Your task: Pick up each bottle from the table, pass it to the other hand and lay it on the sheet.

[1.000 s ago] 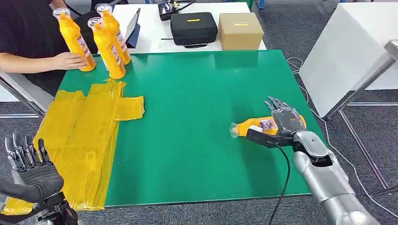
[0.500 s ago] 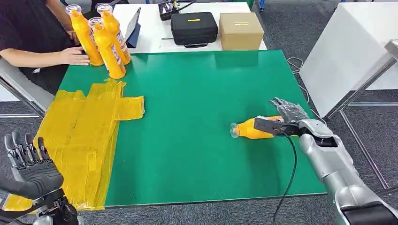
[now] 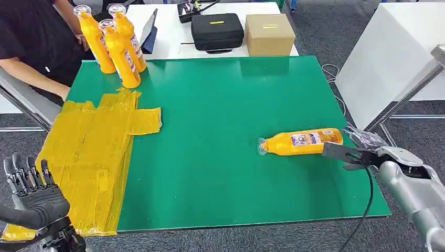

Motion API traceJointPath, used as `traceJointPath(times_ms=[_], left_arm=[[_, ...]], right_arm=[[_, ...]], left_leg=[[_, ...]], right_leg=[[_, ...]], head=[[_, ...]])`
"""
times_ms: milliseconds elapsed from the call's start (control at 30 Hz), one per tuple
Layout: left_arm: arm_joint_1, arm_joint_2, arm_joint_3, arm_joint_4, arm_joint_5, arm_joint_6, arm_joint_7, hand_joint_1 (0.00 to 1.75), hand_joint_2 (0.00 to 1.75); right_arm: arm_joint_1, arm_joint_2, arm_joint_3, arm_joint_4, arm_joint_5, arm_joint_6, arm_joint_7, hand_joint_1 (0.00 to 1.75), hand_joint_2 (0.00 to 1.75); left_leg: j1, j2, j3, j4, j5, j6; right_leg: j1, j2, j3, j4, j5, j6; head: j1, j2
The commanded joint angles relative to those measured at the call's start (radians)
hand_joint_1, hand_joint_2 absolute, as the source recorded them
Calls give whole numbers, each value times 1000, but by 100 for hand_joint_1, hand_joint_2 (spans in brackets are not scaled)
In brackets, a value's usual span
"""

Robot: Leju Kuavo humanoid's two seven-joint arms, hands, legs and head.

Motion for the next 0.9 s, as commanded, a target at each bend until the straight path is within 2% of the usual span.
traceJointPath(times_ms=[33, 233, 433, 467, 533, 600, 900], left_arm=[[-23, 6, 11, 68, 5, -7, 0, 0, 0], [-16, 4, 9, 62, 5, -7, -1, 0, 0], [-15, -6, 20, 48, 2, -11, 4, 0, 0], [-19, -6, 20, 51, 2, -11, 5, 0, 0], [-24, -7, 24, 61, -1, -12, 7, 0, 0], [-23, -7, 25, 61, -1, -12, 7, 0, 0], [-20, -9, 28, 59, -2, -12, 7, 0, 0]], right_arm=[[96, -25, -35, -91, 6, 20, 20, 0, 175], [77, 0, -27, -67, 27, 3, 18, 0, 175], [30, 114, -31, -8, 171, -148, 62, 0, 175], [35, 114, -33, -10, 170, -149, 61, 0, 175], [45, 108, -41, -27, 191, -153, 74, 0, 175], [43, 106, -42, -28, 191, -153, 74, 0, 175], [40, 105, -38, -31, 210, -155, 85, 0, 175]], left_leg=[[0, 0, 6, -1, -2, -3], [1, 3, 5, -1, -1, -2], [1, 7, 7, -2, -2, -3], [1, 6, 4, -2, -1, -2], [1, 8, 9, -2, -3, -4], [1, 4, 4, -1, 0, -2], [1, 5, 6, -2, -1, -3]], right_leg=[[0, 0, 6, -2, -1, -1], [1, 2, 4, -2, 0, -1], [1, 6, 6, -3, 0, -1], [2, 5, 4, -2, 1, -1], [2, 6, 9, -3, 0, -1], [1, 3, 3, -2, 0, -1], [1, 4, 6, -2, -1, -1]], head=[[0, 0], [0, 0], [0, 0], [0, 0], [-1, 0], [0, 0], [0, 0]])
